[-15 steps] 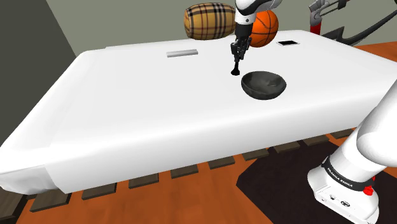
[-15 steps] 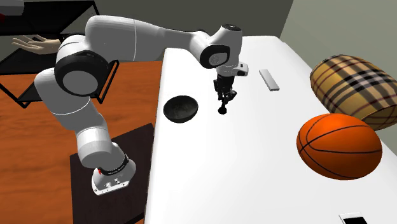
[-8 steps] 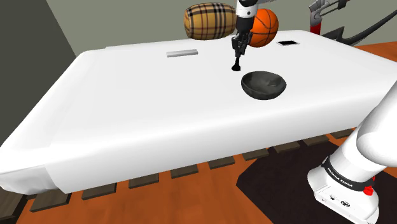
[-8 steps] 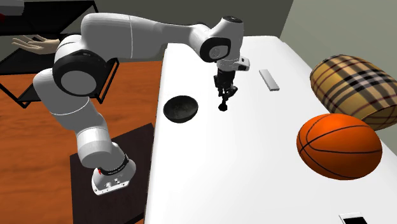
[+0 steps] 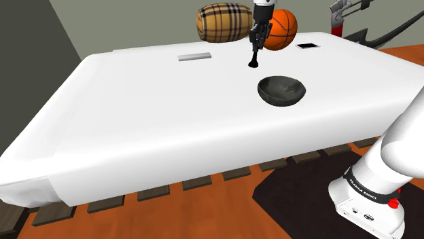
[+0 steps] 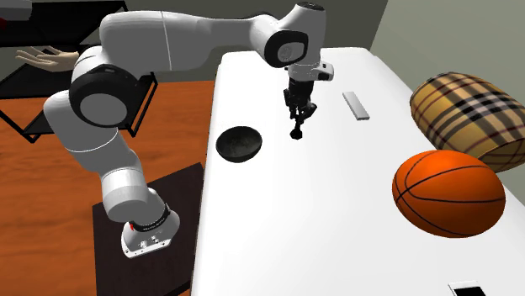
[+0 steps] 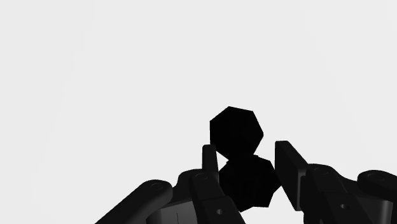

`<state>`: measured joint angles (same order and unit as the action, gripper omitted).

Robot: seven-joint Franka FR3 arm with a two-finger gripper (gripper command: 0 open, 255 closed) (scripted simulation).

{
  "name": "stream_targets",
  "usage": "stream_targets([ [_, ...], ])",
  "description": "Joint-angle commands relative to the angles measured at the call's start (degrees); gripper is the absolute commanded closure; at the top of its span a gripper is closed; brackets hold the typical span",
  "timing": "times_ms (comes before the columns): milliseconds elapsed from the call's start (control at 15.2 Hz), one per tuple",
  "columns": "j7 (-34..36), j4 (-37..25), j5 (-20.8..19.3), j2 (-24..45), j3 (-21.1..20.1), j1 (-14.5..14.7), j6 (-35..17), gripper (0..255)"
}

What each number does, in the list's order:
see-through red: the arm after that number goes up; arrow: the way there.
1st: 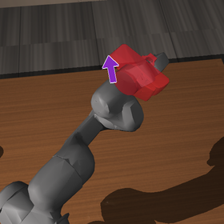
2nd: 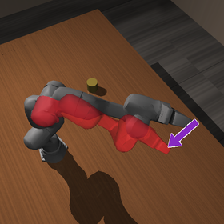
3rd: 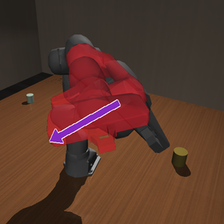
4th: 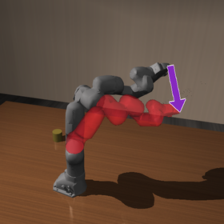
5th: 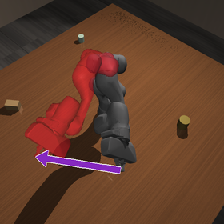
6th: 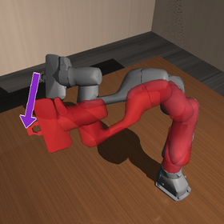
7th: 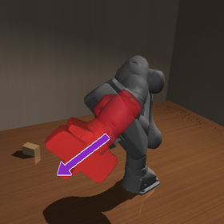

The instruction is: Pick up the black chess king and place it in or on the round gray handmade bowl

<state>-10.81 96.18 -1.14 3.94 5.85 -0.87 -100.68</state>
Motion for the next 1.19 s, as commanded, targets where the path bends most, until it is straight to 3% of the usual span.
stream_targets([
  [0, 0.04, -1.64, 0.02, 0.14, -0.03, 0.04, 1.53, 255],
  [924, -0.35, -14.99, 0.27, 2.38, 0.04, -0.09, 12.64, 255],
  [1122, 1.17, -7.02, -0.47, -4.82, -0.62, 0.81, 11.88, 255],
])
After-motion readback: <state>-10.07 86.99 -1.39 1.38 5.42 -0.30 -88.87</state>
